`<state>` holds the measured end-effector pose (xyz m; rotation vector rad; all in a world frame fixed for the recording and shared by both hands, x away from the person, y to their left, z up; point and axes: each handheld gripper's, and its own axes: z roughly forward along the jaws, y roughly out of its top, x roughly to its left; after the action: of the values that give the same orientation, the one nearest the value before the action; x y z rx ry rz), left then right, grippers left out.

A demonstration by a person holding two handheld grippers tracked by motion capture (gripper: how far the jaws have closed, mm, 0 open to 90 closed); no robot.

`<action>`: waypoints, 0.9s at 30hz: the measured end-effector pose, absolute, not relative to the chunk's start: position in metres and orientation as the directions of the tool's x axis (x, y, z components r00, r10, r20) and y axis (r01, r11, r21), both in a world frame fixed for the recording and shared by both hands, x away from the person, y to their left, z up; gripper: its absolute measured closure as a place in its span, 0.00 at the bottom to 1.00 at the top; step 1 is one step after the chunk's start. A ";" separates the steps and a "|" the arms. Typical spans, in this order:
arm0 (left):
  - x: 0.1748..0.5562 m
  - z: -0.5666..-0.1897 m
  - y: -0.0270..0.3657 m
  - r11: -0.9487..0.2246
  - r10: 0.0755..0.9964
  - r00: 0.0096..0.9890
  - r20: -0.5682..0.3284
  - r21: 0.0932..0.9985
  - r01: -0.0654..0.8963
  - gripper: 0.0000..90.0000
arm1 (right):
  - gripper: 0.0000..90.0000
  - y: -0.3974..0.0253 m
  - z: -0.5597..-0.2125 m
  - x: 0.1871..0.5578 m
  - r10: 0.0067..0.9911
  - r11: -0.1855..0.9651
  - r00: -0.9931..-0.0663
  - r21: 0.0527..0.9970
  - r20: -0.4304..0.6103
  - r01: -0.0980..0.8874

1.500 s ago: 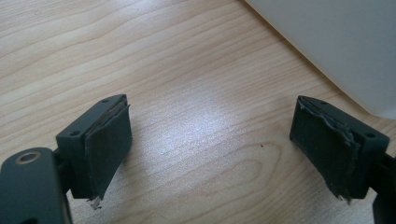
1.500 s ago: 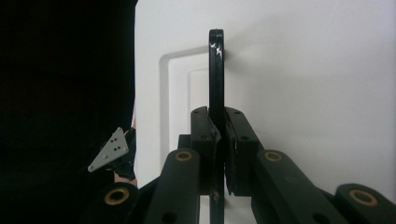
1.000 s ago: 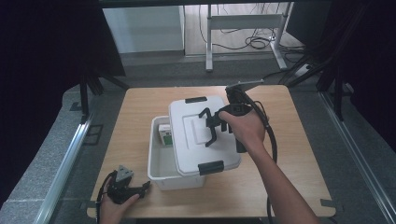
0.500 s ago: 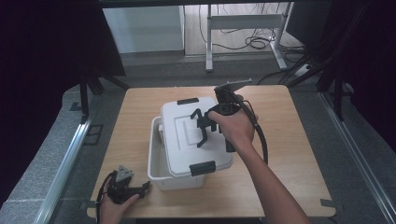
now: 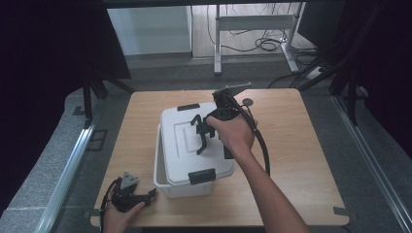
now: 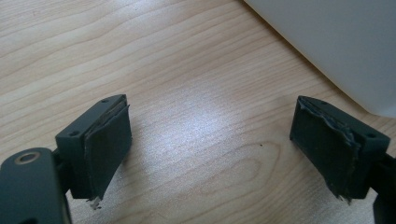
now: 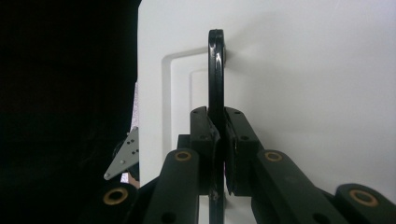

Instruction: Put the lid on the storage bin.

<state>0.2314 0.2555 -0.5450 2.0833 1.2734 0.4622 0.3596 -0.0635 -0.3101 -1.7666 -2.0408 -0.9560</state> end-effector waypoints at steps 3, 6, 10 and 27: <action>0.231 -0.545 0.255 -0.321 0.883 0.467 -0.033 0.683 0.656 0.14 | 0.93 -0.059 -0.311 0.360 0.771 0.031 -0.211 0.295 0.601 0.955; 0.231 -0.545 0.255 -0.321 0.884 0.467 -0.033 0.683 0.656 0.14 | 0.93 -0.055 -0.313 0.361 0.771 0.028 -0.205 0.290 0.603 0.957; 0.231 -0.545 0.255 -0.321 0.884 0.467 -0.033 0.684 0.656 0.14 | 0.93 -0.047 -0.316 0.363 0.769 0.020 -0.192 0.277 0.610 0.961; 0.232 -0.545 0.255 -0.321 0.883 0.468 -0.033 0.684 0.655 0.14 | 0.93 -0.036 -0.337 0.366 0.777 -0.024 -0.122 0.223 0.618 0.974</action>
<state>0.2315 0.2554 -0.5451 2.0823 1.2723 0.4631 0.3663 -0.0359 -0.3370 -1.8409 -1.9463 -0.8961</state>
